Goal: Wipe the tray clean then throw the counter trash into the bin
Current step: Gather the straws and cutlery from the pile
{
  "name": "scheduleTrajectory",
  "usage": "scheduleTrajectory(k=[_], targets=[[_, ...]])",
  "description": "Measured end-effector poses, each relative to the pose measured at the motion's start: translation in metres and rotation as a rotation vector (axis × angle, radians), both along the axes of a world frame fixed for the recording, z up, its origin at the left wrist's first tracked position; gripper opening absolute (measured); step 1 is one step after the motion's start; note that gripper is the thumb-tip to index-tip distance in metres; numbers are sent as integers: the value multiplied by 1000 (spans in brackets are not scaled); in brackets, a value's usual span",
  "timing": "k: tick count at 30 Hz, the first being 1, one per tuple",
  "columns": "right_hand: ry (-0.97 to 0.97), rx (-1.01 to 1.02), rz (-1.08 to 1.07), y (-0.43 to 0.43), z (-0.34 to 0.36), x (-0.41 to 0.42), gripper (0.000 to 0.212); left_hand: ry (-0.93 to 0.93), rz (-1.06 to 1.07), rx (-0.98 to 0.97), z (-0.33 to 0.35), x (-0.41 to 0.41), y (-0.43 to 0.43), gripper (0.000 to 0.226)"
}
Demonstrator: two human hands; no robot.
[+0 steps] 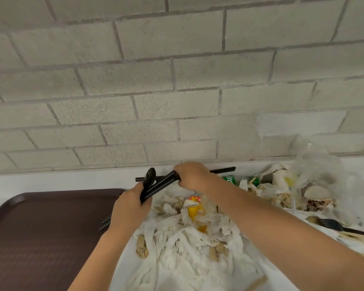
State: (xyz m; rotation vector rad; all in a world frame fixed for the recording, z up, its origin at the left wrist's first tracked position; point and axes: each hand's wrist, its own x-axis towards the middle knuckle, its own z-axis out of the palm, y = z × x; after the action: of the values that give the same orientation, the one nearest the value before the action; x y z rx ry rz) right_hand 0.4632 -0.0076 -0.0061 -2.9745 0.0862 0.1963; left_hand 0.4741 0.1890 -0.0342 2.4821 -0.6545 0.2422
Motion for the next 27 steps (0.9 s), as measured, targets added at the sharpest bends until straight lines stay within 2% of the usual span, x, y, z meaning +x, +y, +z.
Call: scheduleTrajectory(k=[4,9,13,17,20,25,27], targets=[[-120,-1,-64,-9,28,-31,25,-44,-27,-39,18,-25,-8,8],[-212,91,-216,-26,53,-93,20,33,-99,-93,34,-72,-26,6],[-255,289,-324,-35,56,-155,14,130,-185,-112,22,-117,-40,3],[-295,436,-449,-43,49,-208,17,240,-280,30,-6,-156,-56,9],[-324,637,-558,-51,36,-244,14,293,-330,171,-28,-178,-70,22],[-376,1014,-723,-58,19,-295,7,395,-264,355,-47,-197,-88,36],[-417,1048,-804,-65,19,-313,7,369,-238,380,-47,-198,-94,33]])
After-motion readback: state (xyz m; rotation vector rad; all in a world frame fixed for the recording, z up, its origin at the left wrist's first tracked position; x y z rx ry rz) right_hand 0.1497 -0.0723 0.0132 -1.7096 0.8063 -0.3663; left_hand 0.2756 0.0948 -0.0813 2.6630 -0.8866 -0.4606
